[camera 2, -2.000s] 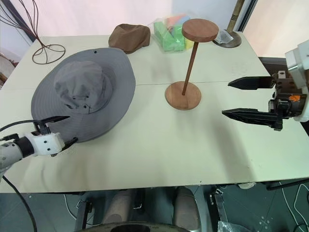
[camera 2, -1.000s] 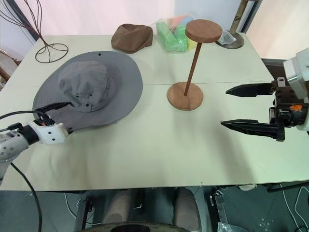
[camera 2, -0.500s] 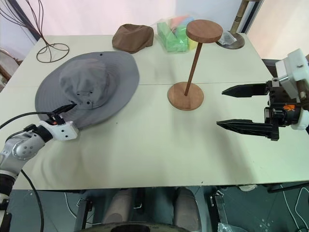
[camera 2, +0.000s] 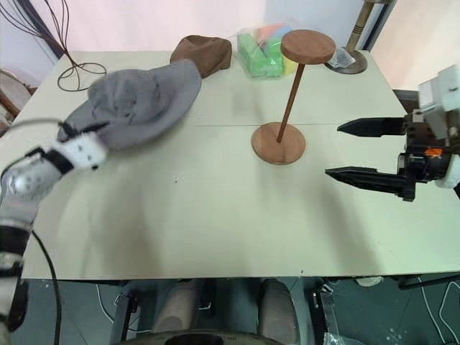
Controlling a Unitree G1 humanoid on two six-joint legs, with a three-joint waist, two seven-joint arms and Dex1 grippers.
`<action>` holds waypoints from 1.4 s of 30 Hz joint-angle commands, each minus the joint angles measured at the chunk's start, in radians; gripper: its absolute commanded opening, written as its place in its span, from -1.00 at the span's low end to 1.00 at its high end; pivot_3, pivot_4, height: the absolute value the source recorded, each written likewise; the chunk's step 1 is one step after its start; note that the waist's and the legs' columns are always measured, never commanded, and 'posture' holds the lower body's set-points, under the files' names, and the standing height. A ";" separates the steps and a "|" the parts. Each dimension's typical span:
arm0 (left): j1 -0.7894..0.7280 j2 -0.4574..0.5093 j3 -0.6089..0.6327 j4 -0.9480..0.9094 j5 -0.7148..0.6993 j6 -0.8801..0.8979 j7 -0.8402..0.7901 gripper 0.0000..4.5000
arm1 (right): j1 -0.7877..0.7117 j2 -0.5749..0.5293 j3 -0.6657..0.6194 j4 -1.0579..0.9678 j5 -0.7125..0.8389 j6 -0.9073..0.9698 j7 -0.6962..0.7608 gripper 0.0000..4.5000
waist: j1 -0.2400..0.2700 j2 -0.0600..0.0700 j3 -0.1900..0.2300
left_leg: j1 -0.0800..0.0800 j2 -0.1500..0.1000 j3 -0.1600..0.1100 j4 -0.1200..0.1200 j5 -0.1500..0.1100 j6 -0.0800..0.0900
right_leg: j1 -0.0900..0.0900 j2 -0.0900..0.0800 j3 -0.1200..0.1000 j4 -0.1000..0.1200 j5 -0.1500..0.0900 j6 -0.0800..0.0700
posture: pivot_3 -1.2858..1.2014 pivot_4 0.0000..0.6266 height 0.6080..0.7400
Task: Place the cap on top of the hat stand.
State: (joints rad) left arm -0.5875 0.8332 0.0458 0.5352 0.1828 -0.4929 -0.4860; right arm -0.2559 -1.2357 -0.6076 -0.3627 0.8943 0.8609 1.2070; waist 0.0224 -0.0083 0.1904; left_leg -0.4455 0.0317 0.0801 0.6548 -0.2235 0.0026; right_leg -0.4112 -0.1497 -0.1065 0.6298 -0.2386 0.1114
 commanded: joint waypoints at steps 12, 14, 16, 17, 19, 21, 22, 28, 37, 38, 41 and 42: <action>-0.724 -0.244 -0.010 0.076 -0.232 0.535 -0.188 -0.70 | -0.044 -0.058 -0.212 0.100 -0.011 0.014 -0.013 1.00 | -0.007 -0.004 0.002 | -0.001 -0.002 0.000 0.009 -0.002 0.004 | 0.004 0.001 0.000 0.001 0.000 0.004 | 0.03 -0.52 1.00; -0.856 -0.324 -0.012 0.186 -0.230 0.567 -0.139 -0.70 | -0.035 -0.044 -0.240 0.078 -0.006 0.029 -0.027 1.00 | -0.010 -0.005 0.002 | -0.001 -0.003 0.000 0.009 -0.003 0.005 | 0.004 0.001 0.000 0.001 0.000 0.005 | 0.03 -0.52 1.00; -0.956 -0.393 -0.011 0.277 -0.228 0.550 -0.104 -0.70 | -0.020 -0.032 -0.266 0.056 -0.007 0.039 -0.042 1.00 | -0.009 -0.006 0.002 | -0.001 -0.003 0.000 0.009 -0.003 0.005 | 0.004 0.001 0.000 0.001 0.000 0.005 | 0.03 -0.52 1.00; -0.989 -0.424 -0.010 0.301 -0.233 0.518 -0.108 -0.70 | -0.009 -0.029 -0.282 0.048 -0.011 0.044 -0.046 1.00 | -0.009 -0.006 0.003 | -0.002 -0.003 0.000 0.009 -0.003 0.005 | 0.003 0.001 0.000 0.001 0.000 0.005 | 0.03 -0.52 1.00; -1.024 -0.472 -0.017 0.310 -0.240 0.434 -0.139 -0.70 | 0.015 -0.025 -0.323 0.039 -0.024 0.062 -0.048 1.00 | -0.010 -0.006 0.003 | -0.002 -0.003 0.000 0.009 -0.003 0.005 | 0.003 0.001 0.000 0.001 -0.001 0.006 | 0.03 -0.52 1.00; -1.022 -0.505 -0.035 0.287 -0.234 0.333 -0.178 -0.70 | 0.043 -0.027 -0.371 0.038 -0.042 0.078 -0.049 1.00 | -0.010 -0.006 0.003 | -0.003 -0.003 0.001 0.009 -0.003 0.006 | 0.002 0.000 0.000 0.000 -0.001 0.006 | 0.03 -0.52 1.00; -1.012 -0.517 -0.043 0.269 -0.232 0.289 -0.198 -0.70 | 0.057 -0.028 -0.394 0.038 -0.051 0.085 -0.048 1.00 | -0.009 -0.006 0.003 | -0.003 -0.003 0.001 0.008 -0.003 0.006 | 0.002 0.000 0.000 0.000 -0.001 0.006 | 0.03 -0.52 1.00; -0.873 -0.496 -0.115 0.165 -0.166 -0.040 -0.250 -0.70 | 0.115 -0.024 -0.532 0.035 -0.074 0.156 -0.057 1.00 | -0.010 -0.004 0.002 | -0.002 -0.002 0.001 0.008 -0.003 0.005 | 0.002 0.000 0.000 0.001 0.000 0.005 | 0.03 -0.52 1.00; -0.735 -0.366 -0.262 0.324 0.284 -0.751 0.017 -0.70 | 0.181 0.007 -0.610 0.000 -0.074 0.199 -0.077 1.00 | -0.005 -0.005 0.002 | -0.002 -0.003 0.001 0.009 -0.003 0.006 | 0.003 -0.001 0.001 0.000 0.000 0.005 | 0.03 -0.52 1.00; -0.735 -0.359 -0.271 0.338 0.356 -0.805 0.083 -0.70 | 0.178 0.006 -0.609 0.001 -0.071 0.201 -0.081 1.00 | -0.005 -0.005 0.002 | -0.002 -0.003 0.000 0.009 -0.003 0.006 | 0.003 -0.001 0.001 -0.001 0.000 0.005 | 0.03 -0.52 1.00; -0.740 -0.359 -0.315 0.401 0.523 -0.807 0.283 -0.70 | 0.176 0.004 -0.599 0.003 -0.067 0.200 -0.091 1.00 | -0.003 -0.005 0.002 | -0.005 -0.002 0.000 0.009 -0.004 0.006 | 0.002 -0.001 0.001 -0.001 0.000 0.005 | 0.03 -0.52 1.00; -0.741 -0.366 -0.329 0.433 0.538 -0.789 0.319 -0.70 | 0.181 0.005 -0.595 0.002 -0.071 0.197 -0.092 1.00 | -0.002 -0.005 0.002 | -0.005 -0.002 -0.001 0.009 -0.004 0.006 | 0.002 -0.001 0.001 -0.001 0.000 0.005 | 0.03 -0.52 1.00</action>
State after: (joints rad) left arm -1.2999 0.4688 -0.2730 0.9386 0.6768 -1.2949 -0.2651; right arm -0.0694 -1.2270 -1.1668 -0.3518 0.8213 1.0639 1.1228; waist 0.0204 -0.0133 0.1926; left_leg -0.4506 0.0298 0.0794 0.6642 -0.2275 0.0094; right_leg -0.4094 -0.1511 -0.1059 0.6290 -0.2388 0.1164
